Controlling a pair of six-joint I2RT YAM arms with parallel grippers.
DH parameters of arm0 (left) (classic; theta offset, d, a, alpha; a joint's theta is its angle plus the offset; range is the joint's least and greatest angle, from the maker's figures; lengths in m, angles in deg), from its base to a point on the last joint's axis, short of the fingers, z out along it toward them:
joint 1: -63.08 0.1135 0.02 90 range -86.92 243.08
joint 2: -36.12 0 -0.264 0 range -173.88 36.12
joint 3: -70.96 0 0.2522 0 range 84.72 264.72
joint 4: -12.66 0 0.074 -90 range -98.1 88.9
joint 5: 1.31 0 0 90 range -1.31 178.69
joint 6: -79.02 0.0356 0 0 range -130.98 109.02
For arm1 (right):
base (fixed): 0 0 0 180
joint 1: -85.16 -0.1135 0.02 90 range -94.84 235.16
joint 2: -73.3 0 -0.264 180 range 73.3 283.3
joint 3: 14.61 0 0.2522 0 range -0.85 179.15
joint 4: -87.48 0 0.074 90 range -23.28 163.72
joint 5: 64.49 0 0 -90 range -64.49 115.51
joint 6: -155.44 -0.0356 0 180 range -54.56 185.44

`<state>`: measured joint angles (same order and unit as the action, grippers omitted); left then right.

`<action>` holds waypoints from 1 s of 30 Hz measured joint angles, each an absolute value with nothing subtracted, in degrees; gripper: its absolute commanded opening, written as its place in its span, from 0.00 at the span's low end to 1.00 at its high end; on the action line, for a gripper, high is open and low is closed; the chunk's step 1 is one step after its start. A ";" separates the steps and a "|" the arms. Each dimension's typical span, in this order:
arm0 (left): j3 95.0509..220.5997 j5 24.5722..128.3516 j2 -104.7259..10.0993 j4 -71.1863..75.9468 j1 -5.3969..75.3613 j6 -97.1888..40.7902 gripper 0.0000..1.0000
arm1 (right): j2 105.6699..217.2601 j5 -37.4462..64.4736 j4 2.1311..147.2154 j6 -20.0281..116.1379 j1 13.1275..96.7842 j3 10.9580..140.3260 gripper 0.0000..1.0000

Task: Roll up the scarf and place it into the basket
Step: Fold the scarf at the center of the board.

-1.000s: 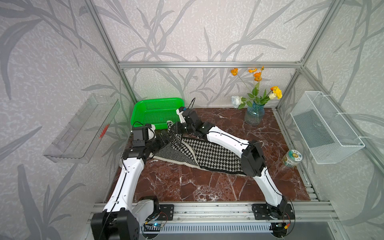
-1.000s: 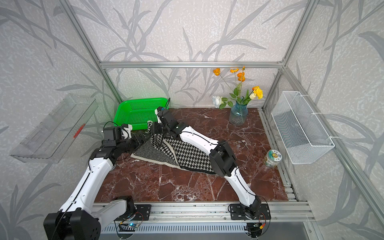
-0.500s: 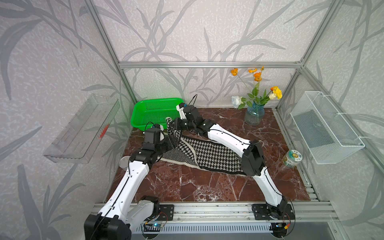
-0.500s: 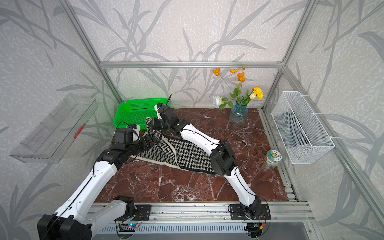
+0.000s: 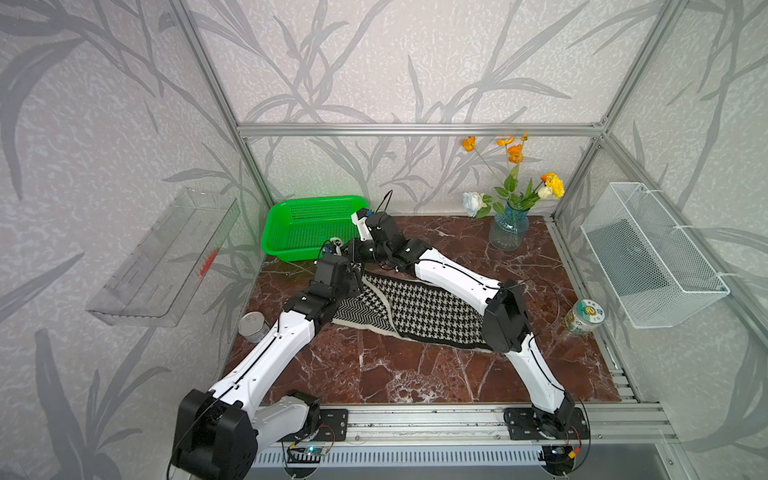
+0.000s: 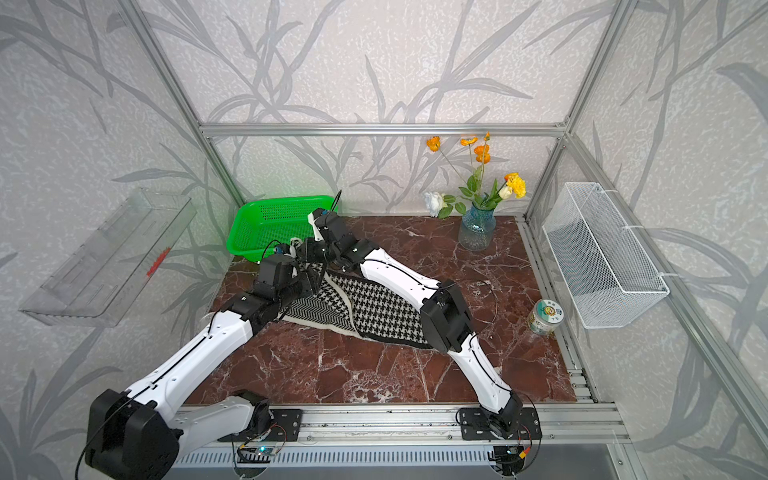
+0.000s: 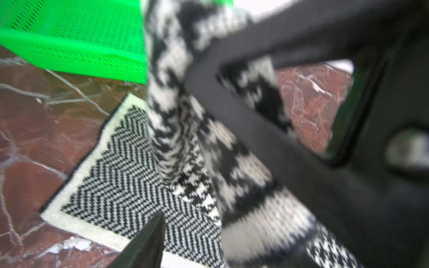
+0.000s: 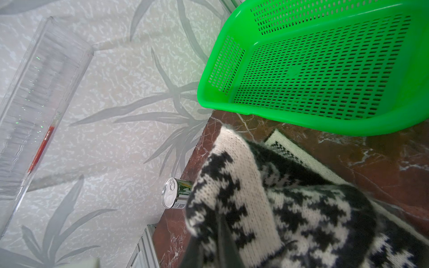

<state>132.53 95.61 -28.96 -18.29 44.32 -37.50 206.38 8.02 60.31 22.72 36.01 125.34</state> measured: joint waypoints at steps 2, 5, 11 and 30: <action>132.45 96.85 -28.79 -17.09 44.32 -37.33 0.64 | 206.35 7.82 60.44 22.37 36.10 124.80 0.12; 132.45 97.64 -28.85 -16.04 44.32 -36.78 0.59 | 206.35 7.80 60.66 21.91 36.14 123.92 0.12; 132.45 97.47 -30.38 -14.64 44.30 -36.56 0.51 | 206.35 7.45 60.68 21.69 36.38 123.24 0.12; 132.45 95.35 -34.17 -12.43 43.73 -37.76 0.23 | 206.35 7.36 61.52 20.86 36.58 123.05 0.12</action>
<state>132.45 95.35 -34.17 -12.43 43.73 -37.76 206.35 7.36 61.52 20.86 36.58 123.05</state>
